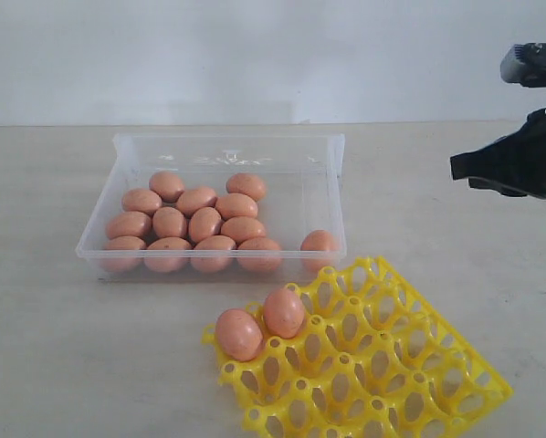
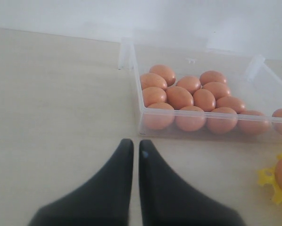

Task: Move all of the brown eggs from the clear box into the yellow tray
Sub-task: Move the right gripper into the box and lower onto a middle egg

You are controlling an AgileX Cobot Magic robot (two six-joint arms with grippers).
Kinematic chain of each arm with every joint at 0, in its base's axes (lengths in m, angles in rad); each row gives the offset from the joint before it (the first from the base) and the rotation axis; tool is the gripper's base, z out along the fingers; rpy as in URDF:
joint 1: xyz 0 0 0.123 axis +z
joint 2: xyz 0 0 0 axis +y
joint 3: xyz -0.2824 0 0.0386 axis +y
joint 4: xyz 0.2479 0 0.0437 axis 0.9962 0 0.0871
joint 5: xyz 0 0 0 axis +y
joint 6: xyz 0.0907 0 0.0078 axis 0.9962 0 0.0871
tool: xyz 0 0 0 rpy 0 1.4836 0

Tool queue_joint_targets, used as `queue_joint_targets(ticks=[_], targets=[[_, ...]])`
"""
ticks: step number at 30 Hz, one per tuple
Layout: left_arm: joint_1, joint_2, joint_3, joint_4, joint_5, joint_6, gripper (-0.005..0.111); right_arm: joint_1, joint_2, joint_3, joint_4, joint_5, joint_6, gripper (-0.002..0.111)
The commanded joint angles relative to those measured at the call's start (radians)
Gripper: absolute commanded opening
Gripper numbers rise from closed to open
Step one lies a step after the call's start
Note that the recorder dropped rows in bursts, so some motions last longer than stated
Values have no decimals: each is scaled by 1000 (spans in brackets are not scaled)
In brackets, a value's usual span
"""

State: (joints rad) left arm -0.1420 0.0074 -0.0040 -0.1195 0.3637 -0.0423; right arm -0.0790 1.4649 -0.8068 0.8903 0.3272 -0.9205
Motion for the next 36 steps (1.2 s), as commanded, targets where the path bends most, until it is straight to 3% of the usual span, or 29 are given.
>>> queue_joint_targets(ticks=[1, 5, 8, 11, 15, 21, 26, 28, 32, 36], targets=[[-2, 4, 4, 4, -9, 4, 4, 24, 2, -36, -9, 28, -19, 0], [-2, 4, 4, 4, -9, 4, 4, 57, 11, -124, -18, 133, 36, 0], [-2, 4, 4, 4, -9, 4, 4, 110, 58, -267, -111, 322, 175, 0], [-2, 4, 4, 4, -9, 4, 4, 220, 188, -481, -399, 574, 458, 0], [-2, 4, 4, 4, -9, 4, 4, 335, 386, -696, -555, 753, 582, 0], [-2, 4, 4, 4, -9, 4, 4, 447, 553, -897, -555, 620, 559, 5], [-2, 4, 4, 4, -9, 4, 4, 461, 641, -992, -577, 606, 464, 40], [-2, 4, 4, 4, -9, 4, 4, 461, 677, -1022, -591, 606, 420, 47], [-2, 4, 4, 4, -9, 4, 4, 463, 735, -1054, -589, 604, 363, 42], [-2, 4, 4, 4, -9, 4, 4, 479, 759, -1056, -589, 598, 179, 42]])
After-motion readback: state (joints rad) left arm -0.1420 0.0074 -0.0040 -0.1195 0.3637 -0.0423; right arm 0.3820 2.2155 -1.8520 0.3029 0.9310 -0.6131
